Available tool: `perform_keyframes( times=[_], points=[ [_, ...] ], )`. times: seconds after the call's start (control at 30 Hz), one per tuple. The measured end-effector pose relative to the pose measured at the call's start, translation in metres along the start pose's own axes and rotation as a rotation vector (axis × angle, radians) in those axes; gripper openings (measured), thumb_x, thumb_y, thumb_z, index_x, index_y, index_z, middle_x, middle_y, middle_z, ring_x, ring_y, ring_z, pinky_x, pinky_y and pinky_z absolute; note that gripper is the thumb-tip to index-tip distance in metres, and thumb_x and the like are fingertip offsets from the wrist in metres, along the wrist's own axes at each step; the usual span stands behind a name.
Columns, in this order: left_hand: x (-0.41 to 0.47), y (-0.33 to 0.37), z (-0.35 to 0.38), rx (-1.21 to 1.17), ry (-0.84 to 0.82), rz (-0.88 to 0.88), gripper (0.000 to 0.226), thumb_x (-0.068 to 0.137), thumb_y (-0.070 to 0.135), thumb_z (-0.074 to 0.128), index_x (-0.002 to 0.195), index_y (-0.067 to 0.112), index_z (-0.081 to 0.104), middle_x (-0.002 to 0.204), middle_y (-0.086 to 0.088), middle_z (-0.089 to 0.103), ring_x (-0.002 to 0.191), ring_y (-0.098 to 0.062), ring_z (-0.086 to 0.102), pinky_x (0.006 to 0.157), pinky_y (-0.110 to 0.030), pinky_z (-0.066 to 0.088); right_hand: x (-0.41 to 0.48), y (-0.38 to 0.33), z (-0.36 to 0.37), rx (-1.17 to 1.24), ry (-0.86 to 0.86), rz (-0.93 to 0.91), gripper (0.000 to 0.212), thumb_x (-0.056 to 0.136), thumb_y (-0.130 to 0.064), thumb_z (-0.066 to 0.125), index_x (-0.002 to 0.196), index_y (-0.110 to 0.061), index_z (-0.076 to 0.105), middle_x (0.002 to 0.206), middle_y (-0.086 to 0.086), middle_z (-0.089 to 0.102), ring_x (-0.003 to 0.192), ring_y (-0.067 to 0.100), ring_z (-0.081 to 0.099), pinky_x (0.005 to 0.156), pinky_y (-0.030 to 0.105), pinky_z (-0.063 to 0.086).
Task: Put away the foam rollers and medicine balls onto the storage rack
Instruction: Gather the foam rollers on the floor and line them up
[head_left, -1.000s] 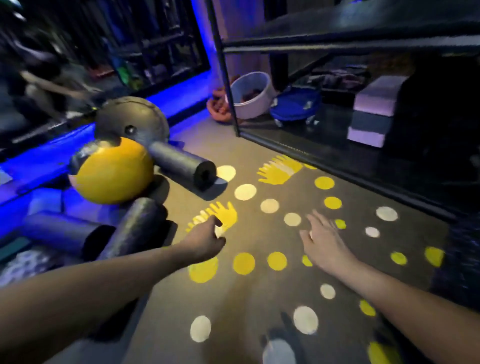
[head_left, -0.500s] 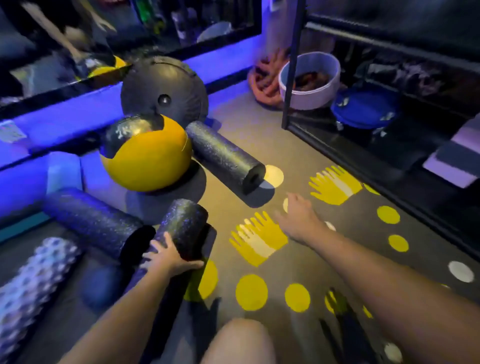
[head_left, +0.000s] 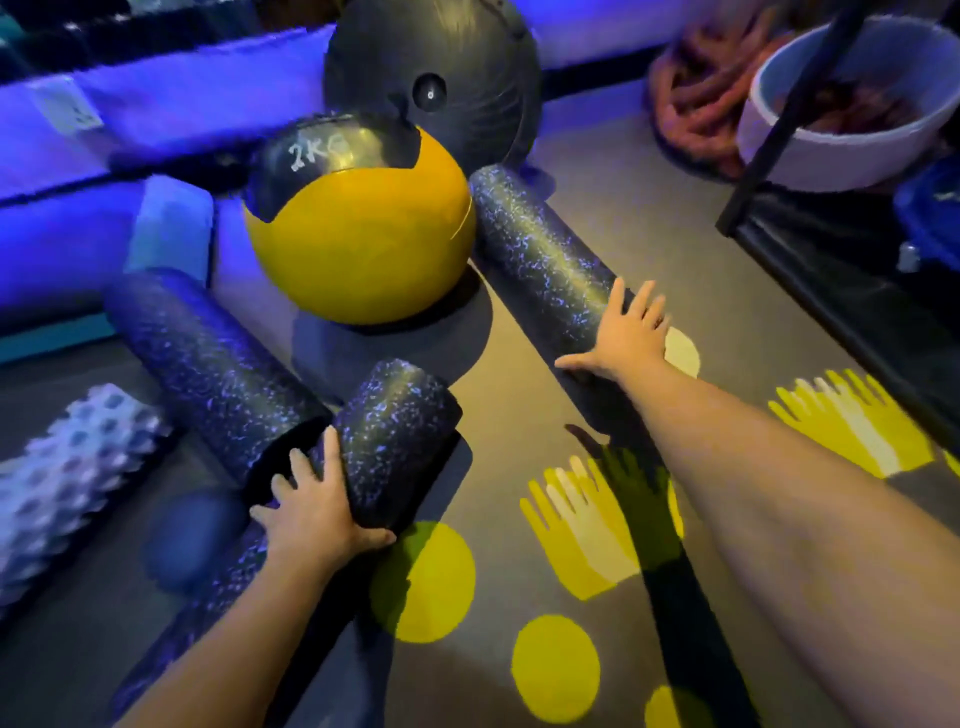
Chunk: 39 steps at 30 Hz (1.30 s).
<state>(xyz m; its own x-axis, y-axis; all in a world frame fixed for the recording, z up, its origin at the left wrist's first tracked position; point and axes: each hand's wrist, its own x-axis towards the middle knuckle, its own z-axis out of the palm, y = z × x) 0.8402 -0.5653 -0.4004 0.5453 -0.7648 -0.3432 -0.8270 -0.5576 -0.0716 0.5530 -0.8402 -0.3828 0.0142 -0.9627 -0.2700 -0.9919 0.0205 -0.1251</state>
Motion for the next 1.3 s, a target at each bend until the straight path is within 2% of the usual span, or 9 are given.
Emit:
perform_keyframes(
  times=[0.17,0.47,0.6,0.77,0.93,1.0,1.1,1.2,1.3],
  points=[
    [0.002,0.002,0.0,0.005,0.027,-0.013,0.161,0.044,0.084,0.079,0.155,0.034,-0.027,0.158,-0.016,0.02,0.136,-0.043,0.036,0.102,-0.064,0.04,0.022,-0.011,0.008,-0.081,0.009,0.051,0.16,0.049,-0.079,0.083,0.16,-0.014,-0.013,0.154,0.034,0.024,0.138,0.049,0.034,0.112,0.056,0.029],
    [-0.03,0.017,-0.007,0.016,0.114,0.032,0.152,0.047,0.081,0.075,0.16,0.027,-0.012,0.15,-0.018,0.029,0.127,-0.046,0.041,0.099,-0.065,0.041,-0.111,0.053,0.004,0.096,-0.082,0.074,0.154,0.049,-0.084,0.078,0.16,-0.023,-0.01,0.147,0.03,0.038,0.132,0.047,0.043,0.106,0.056,0.037],
    [-0.063,0.099,-0.031,-0.043,0.198,0.226,0.148,0.047,0.078,0.076,0.161,0.029,-0.004,0.149,-0.017,0.031,0.126,-0.045,0.044,0.101,-0.062,0.039,-0.178,0.118,-0.026,0.058,-0.085,0.178,0.152,0.046,-0.087,0.076,0.16,-0.026,-0.003,0.148,0.027,0.04,0.135,0.044,0.042,0.108,0.053,0.036],
    [-0.109,0.223,-0.051,-0.211,0.09,0.387,0.151,0.051,0.081,0.076,0.158,0.031,-0.016,0.148,-0.022,0.037,0.13,-0.047,0.045,0.103,-0.062,0.039,-0.264,0.223,-0.076,0.439,-0.023,0.516,0.152,0.025,-0.09,0.076,0.152,-0.028,0.02,0.142,0.014,0.052,0.128,0.038,0.054,0.106,0.048,0.046],
    [-0.189,0.331,-0.057,-0.399,0.046,0.533,0.15,0.049,0.076,0.083,0.159,0.033,-0.009,0.145,-0.024,0.043,0.128,-0.049,0.048,0.104,-0.064,0.038,-0.372,0.313,-0.088,0.782,-0.012,0.698,0.114,0.067,-0.06,0.085,0.151,-0.008,0.029,0.133,0.005,0.055,0.109,0.023,0.057,0.082,0.027,0.042],
    [-0.223,0.361,-0.051,-0.496,-0.002,0.594,0.149,0.048,0.077,0.082,0.159,0.032,-0.009,0.148,-0.023,0.041,0.131,-0.047,0.048,0.106,-0.062,0.038,-0.402,0.326,-0.069,0.778,-0.044,0.713,0.129,0.068,-0.066,0.082,0.159,-0.009,0.01,0.142,-0.001,0.048,0.121,0.02,0.054,0.093,0.027,0.044],
    [-0.258,0.393,-0.021,-0.523,-0.114,0.723,0.146,0.06,0.075,0.081,0.158,0.033,-0.019,0.156,-0.024,0.031,0.138,-0.048,0.039,0.113,-0.059,0.036,-0.43,0.344,-0.03,0.621,-0.277,0.726,0.14,0.068,-0.077,0.073,0.16,-0.011,-0.011,0.154,0.013,0.043,0.132,0.031,0.052,0.107,0.037,0.045],
    [-0.27,0.402,0.02,-0.326,-0.178,0.884,0.132,0.077,0.064,0.077,0.161,0.021,-0.015,0.163,-0.027,0.017,0.148,-0.045,0.028,0.118,-0.044,0.029,-0.436,0.366,-0.009,0.392,-0.508,0.638,0.111,0.078,-0.083,0.057,0.15,-0.002,0.033,0.131,0.015,0.062,0.1,0.029,0.068,0.08,0.032,0.055],
    [-0.26,0.399,0.047,-0.122,-0.23,0.958,0.13,0.08,0.061,0.076,0.161,0.016,-0.016,0.164,-0.031,-0.001,0.152,-0.046,0.016,0.123,-0.042,0.024,-0.396,0.407,0.001,0.447,-0.299,0.674,0.132,0.071,-0.089,0.056,0.16,-0.005,0.006,0.162,0.02,0.029,0.144,0.036,0.04,0.115,0.039,0.038]
  ],
)
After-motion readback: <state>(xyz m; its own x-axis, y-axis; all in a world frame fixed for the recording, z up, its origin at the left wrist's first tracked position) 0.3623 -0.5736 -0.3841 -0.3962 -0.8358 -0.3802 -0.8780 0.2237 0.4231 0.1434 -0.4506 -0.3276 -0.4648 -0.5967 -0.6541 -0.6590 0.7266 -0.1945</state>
